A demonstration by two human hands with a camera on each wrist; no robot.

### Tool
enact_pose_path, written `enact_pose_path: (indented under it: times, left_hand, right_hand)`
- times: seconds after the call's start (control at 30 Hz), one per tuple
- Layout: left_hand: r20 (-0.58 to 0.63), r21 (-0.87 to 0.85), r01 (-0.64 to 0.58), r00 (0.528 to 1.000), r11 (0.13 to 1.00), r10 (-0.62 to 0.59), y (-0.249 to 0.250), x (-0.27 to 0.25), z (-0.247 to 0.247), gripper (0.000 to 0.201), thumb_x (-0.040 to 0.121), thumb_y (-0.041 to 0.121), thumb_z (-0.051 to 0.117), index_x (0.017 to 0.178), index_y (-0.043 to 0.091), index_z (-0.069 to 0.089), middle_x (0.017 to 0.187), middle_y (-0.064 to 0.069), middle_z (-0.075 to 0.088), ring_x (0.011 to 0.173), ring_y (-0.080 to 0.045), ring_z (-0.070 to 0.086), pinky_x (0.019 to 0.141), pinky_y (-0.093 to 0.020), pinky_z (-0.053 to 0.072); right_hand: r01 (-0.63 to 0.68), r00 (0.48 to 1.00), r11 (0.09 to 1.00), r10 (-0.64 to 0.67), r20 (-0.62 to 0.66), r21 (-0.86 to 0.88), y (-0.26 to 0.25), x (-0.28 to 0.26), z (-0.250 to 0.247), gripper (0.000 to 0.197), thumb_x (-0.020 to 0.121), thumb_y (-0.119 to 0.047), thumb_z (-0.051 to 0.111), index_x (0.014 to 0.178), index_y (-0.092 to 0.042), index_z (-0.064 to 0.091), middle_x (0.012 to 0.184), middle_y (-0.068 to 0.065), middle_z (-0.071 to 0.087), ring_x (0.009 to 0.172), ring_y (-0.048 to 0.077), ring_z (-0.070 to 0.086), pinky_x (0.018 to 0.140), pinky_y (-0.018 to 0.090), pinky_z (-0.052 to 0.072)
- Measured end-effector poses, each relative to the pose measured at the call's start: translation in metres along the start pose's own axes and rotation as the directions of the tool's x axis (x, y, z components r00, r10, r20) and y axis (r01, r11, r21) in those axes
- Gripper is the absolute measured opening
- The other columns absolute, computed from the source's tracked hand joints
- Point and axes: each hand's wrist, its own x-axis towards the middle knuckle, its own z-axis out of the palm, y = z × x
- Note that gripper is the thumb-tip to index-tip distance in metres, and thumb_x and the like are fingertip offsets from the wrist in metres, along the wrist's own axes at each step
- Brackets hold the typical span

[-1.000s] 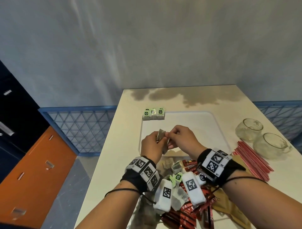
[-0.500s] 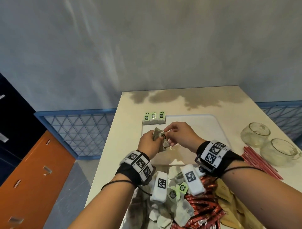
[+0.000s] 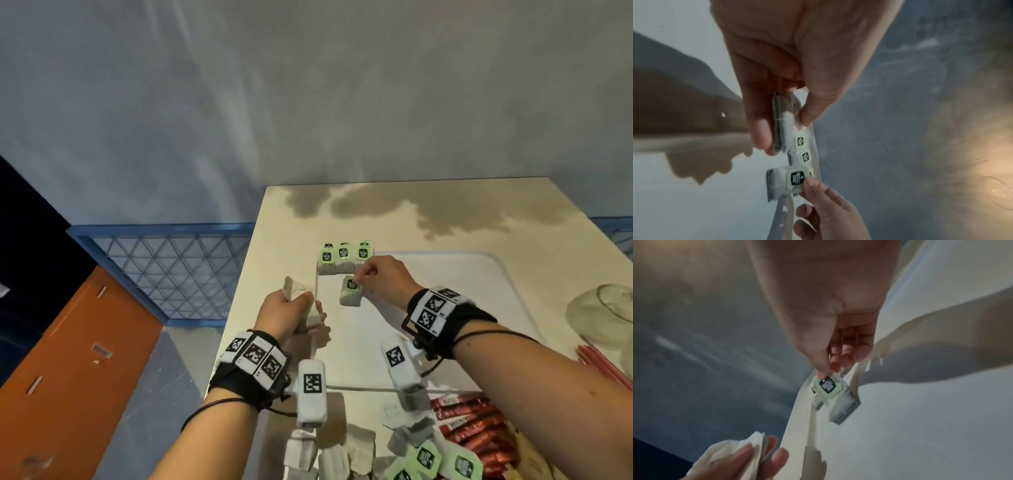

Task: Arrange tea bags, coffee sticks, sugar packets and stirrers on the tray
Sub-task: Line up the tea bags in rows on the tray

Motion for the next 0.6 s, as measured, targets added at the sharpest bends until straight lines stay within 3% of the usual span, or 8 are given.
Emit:
enact_pose_path:
  times: [0.1,0.2,0.27,0.37,0.4,0.47,0.6]
  left_hand:
    - [0.007,-0.039,0.023,1.0,0.999,-0.023,0.0,0.008,-0.005,0.01,0.091,0.007,0.058,0.094,0.0,0.065,0.092,-0.027,0.072,0.09,-0.044,0.071,0.079,-0.06,0.057]
    - [0.044,-0.055,0.049,0.998,0.997,-0.047,0.002,0.009,-0.006,0.014,0.095,0.008,0.056,0.091,-0.001,0.065,0.088,-0.028,0.07,0.085,-0.047,0.069,0.07,-0.046,0.061]
    - [0.067,-0.072,0.067,0.996,0.995,-0.062,0.002,0.011,-0.007,0.017,0.096,0.01,0.055,0.097,-0.004,0.064,0.084,-0.023,0.068,0.079,-0.044,0.068,0.06,-0.037,0.059]
    - [0.102,-0.052,0.074,0.992,0.996,-0.068,-0.001,0.014,-0.008,0.026,0.095,0.016,0.055,0.106,-0.005,0.064,0.081,-0.017,0.069,0.086,-0.047,0.069,0.064,-0.038,0.059]
    - [0.104,-0.043,0.072,0.992,0.997,-0.067,-0.001,0.014,-0.008,0.026,0.095,0.018,0.055,0.106,-0.004,0.064,0.08,-0.015,0.069,0.086,-0.047,0.069,0.061,-0.034,0.058]
    - [0.091,-0.058,0.073,0.994,0.996,-0.067,0.0,0.012,-0.005,0.027,0.095,0.021,0.055,0.106,-0.002,0.064,0.078,-0.015,0.067,0.076,-0.043,0.068,0.052,-0.027,0.053]
    - [0.096,-0.127,0.086,0.993,0.988,-0.074,0.004,0.008,0.0,0.028,0.099,0.025,0.052,0.109,-0.001,0.057,0.069,-0.015,0.064,0.053,-0.027,0.057,0.049,-0.031,0.054]
  right_hand:
    - [0.015,1.0,1.0,-0.015,-0.006,-0.01,-0.007,0.026,0.012,0.015,0.088,-0.016,0.071,0.073,-0.017,0.069,0.07,-0.009,0.06,0.074,0.011,0.055,0.068,0.024,0.04]
    - [0.051,0.999,0.999,-0.051,-0.004,0.017,-0.014,0.042,0.021,0.007,0.088,-0.013,0.07,0.085,-0.007,0.073,0.071,-0.011,0.062,0.075,0.009,0.057,0.069,0.022,0.041]
    - [0.07,0.997,0.997,-0.07,-0.01,0.022,-0.018,0.051,0.025,0.006,0.088,-0.011,0.07,0.085,-0.007,0.073,0.074,-0.009,0.064,0.077,0.01,0.058,0.069,0.021,0.042]
    - [0.078,0.996,0.997,-0.078,-0.034,0.002,-0.023,0.063,0.028,0.004,0.087,-0.013,0.071,0.083,-0.012,0.073,0.078,-0.006,0.066,0.082,0.013,0.061,0.078,0.028,0.049]
    - [0.072,0.996,0.997,-0.072,-0.045,0.001,-0.024,0.067,0.028,0.005,0.086,-0.014,0.072,0.081,-0.013,0.073,0.079,-0.005,0.067,0.084,0.015,0.063,0.08,0.031,0.052]
    - [0.069,0.996,0.998,-0.069,-0.052,-0.009,-0.024,0.072,0.03,0.006,0.087,-0.016,0.072,0.082,-0.013,0.073,0.08,-0.004,0.067,0.085,0.016,0.064,0.08,0.031,0.052]
    - [0.075,0.996,0.997,-0.075,-0.047,-0.001,-0.02,0.071,0.027,0.01,0.088,-0.018,0.07,0.096,-0.012,0.074,0.088,-0.001,0.066,0.087,0.015,0.059,0.081,0.026,0.047]
